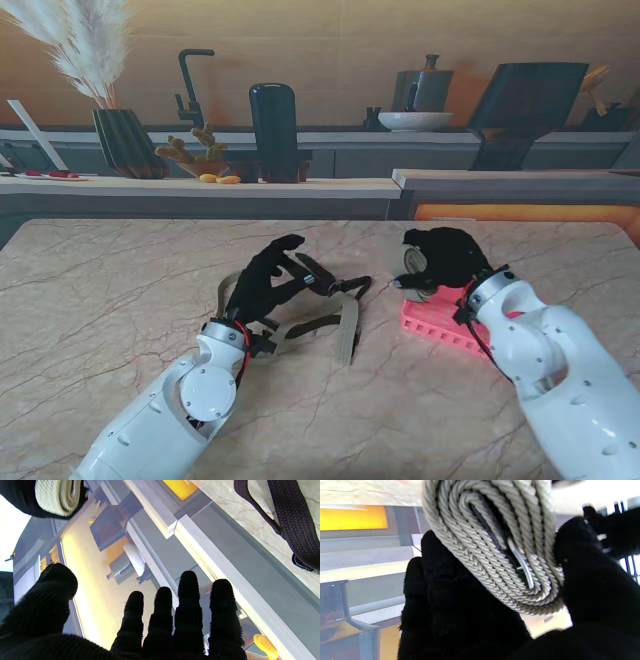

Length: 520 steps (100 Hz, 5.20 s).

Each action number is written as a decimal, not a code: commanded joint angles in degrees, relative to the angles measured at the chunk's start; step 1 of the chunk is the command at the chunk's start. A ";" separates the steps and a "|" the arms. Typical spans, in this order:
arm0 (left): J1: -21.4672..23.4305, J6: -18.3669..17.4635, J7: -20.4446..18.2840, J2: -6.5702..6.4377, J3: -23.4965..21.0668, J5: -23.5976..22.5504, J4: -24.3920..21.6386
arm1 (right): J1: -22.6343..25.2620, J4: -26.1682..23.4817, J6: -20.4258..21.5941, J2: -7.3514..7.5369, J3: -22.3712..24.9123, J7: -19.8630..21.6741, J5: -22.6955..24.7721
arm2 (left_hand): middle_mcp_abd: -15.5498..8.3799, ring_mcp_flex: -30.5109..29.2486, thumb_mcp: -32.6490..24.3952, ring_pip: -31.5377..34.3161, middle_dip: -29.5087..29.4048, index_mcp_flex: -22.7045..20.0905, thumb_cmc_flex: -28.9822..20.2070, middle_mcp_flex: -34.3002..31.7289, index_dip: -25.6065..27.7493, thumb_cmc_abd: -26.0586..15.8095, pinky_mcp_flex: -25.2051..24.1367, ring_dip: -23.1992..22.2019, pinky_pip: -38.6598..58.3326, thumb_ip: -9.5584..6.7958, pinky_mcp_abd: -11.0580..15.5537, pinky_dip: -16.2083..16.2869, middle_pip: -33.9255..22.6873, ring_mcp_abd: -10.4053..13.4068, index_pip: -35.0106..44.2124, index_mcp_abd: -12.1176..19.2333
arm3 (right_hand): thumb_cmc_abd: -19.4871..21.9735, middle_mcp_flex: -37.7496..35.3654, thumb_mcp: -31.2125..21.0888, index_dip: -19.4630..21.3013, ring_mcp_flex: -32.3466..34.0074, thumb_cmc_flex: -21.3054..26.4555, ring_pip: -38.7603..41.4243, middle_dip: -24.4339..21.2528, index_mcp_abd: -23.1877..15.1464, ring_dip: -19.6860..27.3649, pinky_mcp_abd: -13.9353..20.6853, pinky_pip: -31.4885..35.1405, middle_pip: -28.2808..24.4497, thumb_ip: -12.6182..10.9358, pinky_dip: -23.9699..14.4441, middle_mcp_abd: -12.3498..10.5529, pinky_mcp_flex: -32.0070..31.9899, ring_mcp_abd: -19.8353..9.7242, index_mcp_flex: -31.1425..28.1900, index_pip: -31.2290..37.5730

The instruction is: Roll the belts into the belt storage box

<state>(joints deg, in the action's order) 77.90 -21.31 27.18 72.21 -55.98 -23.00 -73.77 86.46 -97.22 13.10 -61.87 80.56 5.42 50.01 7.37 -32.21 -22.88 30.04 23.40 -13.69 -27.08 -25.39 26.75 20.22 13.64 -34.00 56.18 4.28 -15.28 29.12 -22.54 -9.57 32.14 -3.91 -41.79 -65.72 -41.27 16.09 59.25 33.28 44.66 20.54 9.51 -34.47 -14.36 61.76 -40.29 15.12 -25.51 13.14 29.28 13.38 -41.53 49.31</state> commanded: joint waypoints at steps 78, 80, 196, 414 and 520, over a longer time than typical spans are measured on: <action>1.27 3.18 3.45 -0.60 -3.97 -3.67 -0.68 | -5.14 11.14 -9.00 3.12 -5.15 4.02 13.05 | -0.78 2.11 3.86 -2.63 0.90 -2.83 -4.58 -1.86 1.23 -2.69 -2.03 0.51 -2.88 -2.10 0.44 1.58 1.68 -0.34 -4.27 2.16 | 5.17 -2.84 -17.38 3.73 5.26 10.95 3.32 4.71 -18.00 -0.90 1.82 7.50 -2.94 -5.87 -5.87 -2.52 3.49 -4.05 -8.12 9.85; 1.28 3.26 3.45 -0.60 -3.98 -3.65 -0.73 | -5.22 11.37 -9.12 3.12 -5.39 3.87 13.08 | -0.78 2.11 3.95 -2.63 0.94 -2.83 -4.62 -1.86 1.25 -2.69 -2.04 0.51 -2.89 -2.11 0.42 1.60 1.66 -0.33 -4.30 2.15 | 5.20 -2.80 -17.38 3.76 5.60 10.95 3.83 4.89 -18.02 -1.05 1.88 8.33 -3.16 -5.87 -6.32 -2.41 3.93 -3.95 -8.12 9.85; 0.92 3.57 3.61 -0.53 -4.02 -3.51 0.18 | -11.54 21.26 -24.07 2.84 -17.15 7.68 6.36 | -0.79 2.40 6.22 -2.89 1.25 -3.01 -5.97 -1.44 1.81 -3.54 -2.40 0.47 -3.22 -2.42 0.22 2.30 1.92 -0.34 -4.82 2.17 | 8.63 1.54 -11.48 3.44 4.78 6.72 11.06 4.64 -13.94 -3.19 1.78 13.17 -3.24 -4.98 -12.22 -0.97 3.39 -3.13 -4.57 7.11; 0.61 4.40 4.65 -0.18 -4.24 -3.04 0.88 | -8.60 19.19 -24.61 3.45 -18.29 5.47 16.56 | -0.94 1.71 9.34 -1.37 1.59 -4.05 -9.07 -1.92 2.40 -6.11 -2.38 -0.23 -2.53 -2.70 0.38 2.43 1.21 -0.45 -3.67 2.25 | 28.76 17.01 11.03 17.55 -8.22 -30.65 -0.52 3.26 -8.66 -0.04 -7.14 4.07 1.72 -8.87 -8.06 3.01 -4.90 4.14 8.17 -19.70; 0.54 4.05 5.19 -0.17 -4.42 -3.51 1.27 | 1.15 9.07 -9.26 3.31 -7.40 -10.30 24.58 | -1.09 1.60 10.14 -1.19 1.69 -4.21 -9.83 -2.44 2.49 -6.54 -2.37 -0.28 -2.40 -2.78 0.53 2.32 0.91 -0.37 -3.41 2.39 | 18.57 26.50 10.58 19.12 -22.59 -10.08 -3.85 3.44 -8.63 1.68 -0.78 -1.85 0.09 -12.44 -6.27 3.26 -14.03 -0.26 10.06 -17.91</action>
<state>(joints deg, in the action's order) 78.13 -17.12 32.20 71.76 -60.28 -26.35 -72.48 86.84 -86.51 2.50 -58.43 73.07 -3.69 74.43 7.37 -31.44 -14.08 28.86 24.13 -17.39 -35.94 -27.24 28.70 15.82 11.78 -33.96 53.63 3.61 -15.37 30.55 -21.89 -10.07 29.24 -3.46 -20.40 -41.72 -29.07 34.64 39.05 20.02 42.15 24.14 1.40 -33.75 -15.73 61.15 -40.84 5.04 -32.36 15.25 16.39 13.63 -33.96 32.28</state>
